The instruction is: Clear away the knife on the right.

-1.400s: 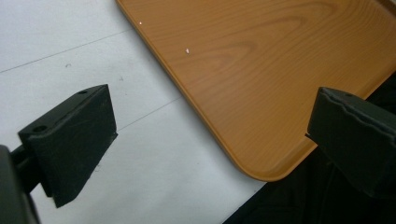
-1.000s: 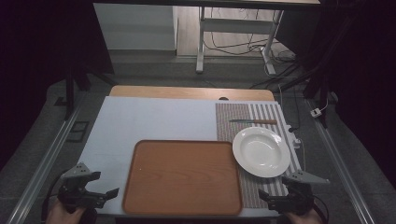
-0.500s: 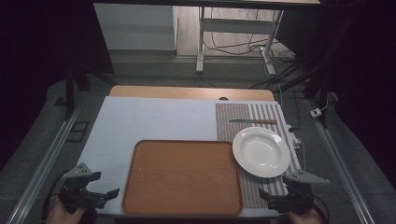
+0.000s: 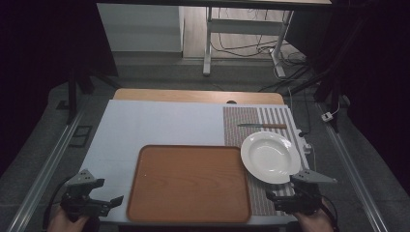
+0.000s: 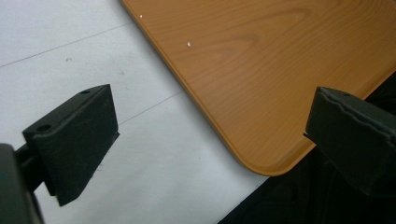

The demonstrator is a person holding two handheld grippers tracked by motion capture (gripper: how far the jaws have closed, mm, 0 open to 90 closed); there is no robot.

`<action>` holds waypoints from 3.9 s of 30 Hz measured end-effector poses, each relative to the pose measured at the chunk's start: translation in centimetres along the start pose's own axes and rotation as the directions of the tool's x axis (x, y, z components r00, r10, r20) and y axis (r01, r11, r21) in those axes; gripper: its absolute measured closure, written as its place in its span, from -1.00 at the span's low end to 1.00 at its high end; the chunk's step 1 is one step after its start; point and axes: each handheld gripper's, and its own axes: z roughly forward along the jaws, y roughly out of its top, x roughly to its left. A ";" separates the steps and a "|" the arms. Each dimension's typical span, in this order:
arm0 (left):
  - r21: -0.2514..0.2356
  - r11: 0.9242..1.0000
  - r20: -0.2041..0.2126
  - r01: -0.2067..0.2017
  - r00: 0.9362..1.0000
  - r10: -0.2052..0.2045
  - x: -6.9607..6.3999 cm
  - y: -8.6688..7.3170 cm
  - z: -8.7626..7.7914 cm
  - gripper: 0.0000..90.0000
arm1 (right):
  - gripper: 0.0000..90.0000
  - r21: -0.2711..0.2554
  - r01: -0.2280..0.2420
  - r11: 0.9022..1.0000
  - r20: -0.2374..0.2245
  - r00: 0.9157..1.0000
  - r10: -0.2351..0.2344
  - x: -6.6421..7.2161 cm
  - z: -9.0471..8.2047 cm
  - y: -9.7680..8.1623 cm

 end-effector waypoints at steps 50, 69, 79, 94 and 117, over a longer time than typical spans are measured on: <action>0.009 0.999 -0.048 -0.036 0.998 0.037 -0.3 -0.1 0.0 -0.96 | -1.00 0.078 0.000 0.997 0.005 1.000 0.000 -3.8 6.5 5.5; 0.006 1.000 -0.023 -0.017 1.000 0.017 0.0 -0.1 -0.1 -1.00 | -1.00 0.139 0.046 0.989 0.052 0.997 -0.053 -5.7 10.6 8.8; 0.007 1.000 -0.024 -0.014 1.000 0.014 0.0 -0.1 -0.1 -1.00 | -1.00 0.142 0.025 0.990 0.066 0.997 -0.035 -7.3 12.7 10.2; 0.004 1.000 -0.018 -0.005 1.000 0.005 0.1 -0.1 -0.1 -1.00 | -1.00 0.184 0.031 0.982 0.105 0.993 -0.051 -8.8 16.1 11.4; 0.006 1.000 -0.017 -0.007 1.000 0.007 0.1 -0.2 -0.1 -1.00 | 1.00 0.238 0.031 0.971 0.105 0.993 -0.057 -13.8 18.2 14.2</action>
